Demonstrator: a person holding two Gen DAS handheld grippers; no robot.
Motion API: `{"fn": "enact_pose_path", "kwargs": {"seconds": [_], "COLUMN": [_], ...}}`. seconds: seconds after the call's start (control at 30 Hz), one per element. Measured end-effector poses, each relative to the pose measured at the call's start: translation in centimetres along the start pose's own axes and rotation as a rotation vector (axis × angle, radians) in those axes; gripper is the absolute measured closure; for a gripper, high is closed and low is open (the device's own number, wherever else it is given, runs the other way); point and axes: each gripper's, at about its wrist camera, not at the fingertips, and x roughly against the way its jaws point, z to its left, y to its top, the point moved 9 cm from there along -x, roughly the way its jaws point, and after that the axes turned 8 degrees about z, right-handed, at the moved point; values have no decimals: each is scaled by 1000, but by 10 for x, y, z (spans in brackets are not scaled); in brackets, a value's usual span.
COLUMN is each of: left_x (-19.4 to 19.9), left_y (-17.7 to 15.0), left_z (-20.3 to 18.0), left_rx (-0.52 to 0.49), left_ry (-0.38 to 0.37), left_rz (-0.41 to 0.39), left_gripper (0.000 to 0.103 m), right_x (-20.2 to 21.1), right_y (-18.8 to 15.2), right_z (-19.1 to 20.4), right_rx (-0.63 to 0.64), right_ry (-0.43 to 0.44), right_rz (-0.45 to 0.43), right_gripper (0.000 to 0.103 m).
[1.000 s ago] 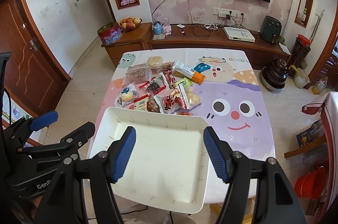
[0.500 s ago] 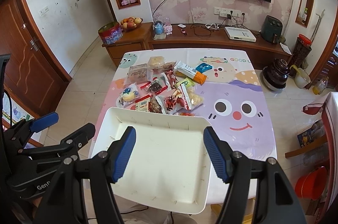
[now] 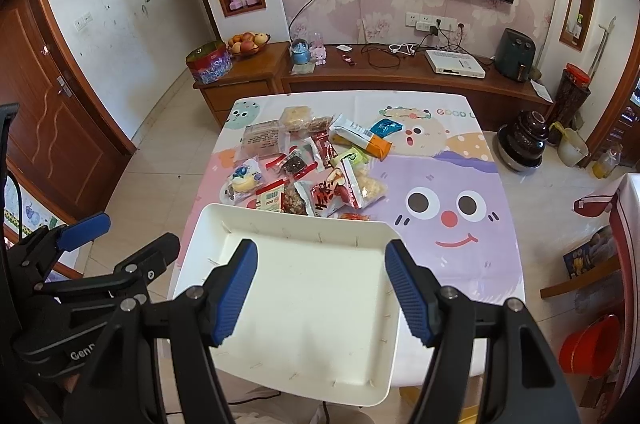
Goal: Organize snacks
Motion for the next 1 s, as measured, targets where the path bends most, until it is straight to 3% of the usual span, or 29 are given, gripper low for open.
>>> {"fn": "enact_pose_path", "kwargs": {"seconds": [0.7,1.0], "left_x": [-8,-25], "left_y": [24,39], "left_z": [5,3], "left_rx": [-24,-26], "left_ry": [3,-14], "left_rz": [-8,31], "left_gripper": [17,17], "right_x": [7,-1], "right_y": [17,26], "right_z": [-8,-8], "right_rx": [-7,-7], "right_ry": [6,13], "right_rz": [-20,-11], "right_gripper": [36,36]}}
